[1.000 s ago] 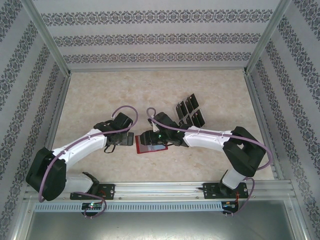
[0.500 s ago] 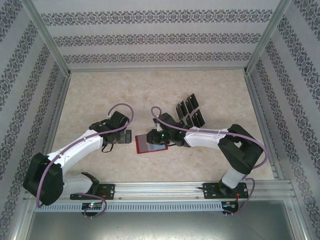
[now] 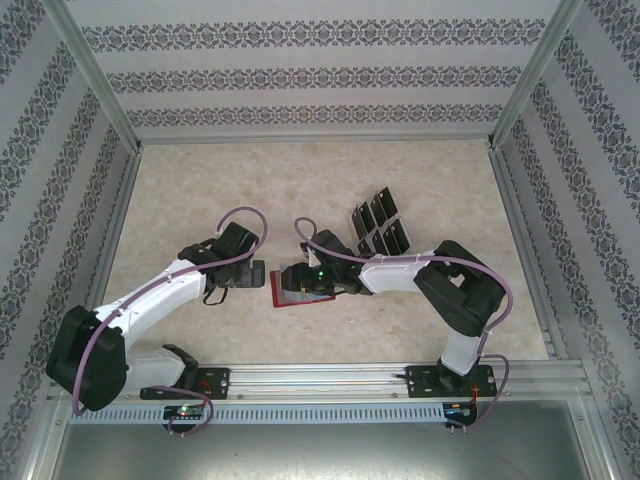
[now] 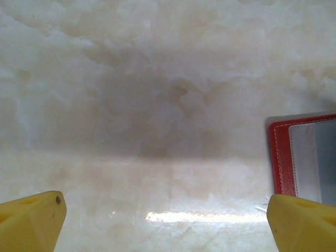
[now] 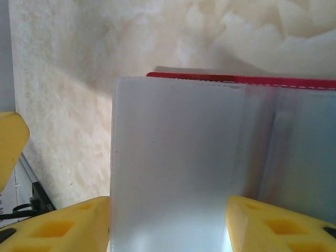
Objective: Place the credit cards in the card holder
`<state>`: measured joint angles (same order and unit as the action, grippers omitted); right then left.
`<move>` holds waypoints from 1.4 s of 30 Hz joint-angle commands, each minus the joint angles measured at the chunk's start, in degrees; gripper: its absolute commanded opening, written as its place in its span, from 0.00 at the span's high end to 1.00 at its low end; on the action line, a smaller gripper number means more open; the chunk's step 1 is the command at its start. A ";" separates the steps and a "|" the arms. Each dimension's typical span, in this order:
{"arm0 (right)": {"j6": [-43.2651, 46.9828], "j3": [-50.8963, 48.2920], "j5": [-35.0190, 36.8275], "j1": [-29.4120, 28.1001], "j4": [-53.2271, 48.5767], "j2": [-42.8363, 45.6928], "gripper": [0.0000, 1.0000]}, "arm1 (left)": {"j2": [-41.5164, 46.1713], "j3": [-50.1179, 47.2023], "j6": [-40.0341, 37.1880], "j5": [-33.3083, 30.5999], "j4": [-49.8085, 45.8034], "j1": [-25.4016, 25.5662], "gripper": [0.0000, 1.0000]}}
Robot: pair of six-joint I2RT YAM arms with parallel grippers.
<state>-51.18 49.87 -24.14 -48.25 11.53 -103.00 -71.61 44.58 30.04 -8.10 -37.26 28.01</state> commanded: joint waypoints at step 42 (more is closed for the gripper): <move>32.65 9.58 29.81 16.60 -49.67 18.74 0.59 | -14.57 0.50 3.39 0.98 7.03 7.80 0.02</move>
<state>-21.98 57.17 1.23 -32.36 -35.97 -82.85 -85.69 45.58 33.06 -5.19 -30.52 35.20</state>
